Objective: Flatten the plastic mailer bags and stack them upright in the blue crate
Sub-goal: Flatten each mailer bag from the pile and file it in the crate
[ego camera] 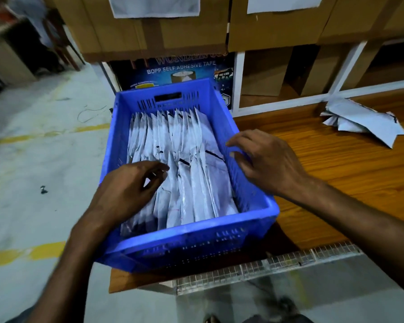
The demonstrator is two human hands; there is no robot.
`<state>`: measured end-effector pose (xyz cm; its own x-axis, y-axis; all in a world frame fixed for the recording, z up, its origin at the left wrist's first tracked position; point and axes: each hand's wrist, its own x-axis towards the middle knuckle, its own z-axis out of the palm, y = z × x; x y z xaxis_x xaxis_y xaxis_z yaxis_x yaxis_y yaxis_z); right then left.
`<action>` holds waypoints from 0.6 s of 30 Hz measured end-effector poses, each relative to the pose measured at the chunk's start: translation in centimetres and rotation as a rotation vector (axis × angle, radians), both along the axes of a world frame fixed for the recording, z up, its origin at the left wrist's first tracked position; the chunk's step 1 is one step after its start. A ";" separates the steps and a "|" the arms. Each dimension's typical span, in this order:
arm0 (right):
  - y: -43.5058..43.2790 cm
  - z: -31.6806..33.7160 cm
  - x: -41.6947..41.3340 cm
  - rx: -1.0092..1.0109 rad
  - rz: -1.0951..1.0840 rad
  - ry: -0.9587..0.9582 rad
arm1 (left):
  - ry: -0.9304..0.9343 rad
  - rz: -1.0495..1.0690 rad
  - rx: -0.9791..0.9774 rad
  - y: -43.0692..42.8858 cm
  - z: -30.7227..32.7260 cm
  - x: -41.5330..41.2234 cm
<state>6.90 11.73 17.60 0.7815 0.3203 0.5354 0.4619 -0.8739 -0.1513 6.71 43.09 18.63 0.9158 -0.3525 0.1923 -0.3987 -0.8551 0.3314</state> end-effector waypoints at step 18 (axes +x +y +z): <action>-30.9 -8.1 1.2 0.332 -0.181 0.389 | 0.006 0.000 -0.554 -42.3 -6.6 -3.1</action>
<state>8.14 -19.16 9.48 0.9692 0.0248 0.2449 0.1630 -0.8102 -0.5630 3.62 0.76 12.05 0.9177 -0.1997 0.3435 -0.3950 -0.5523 0.7341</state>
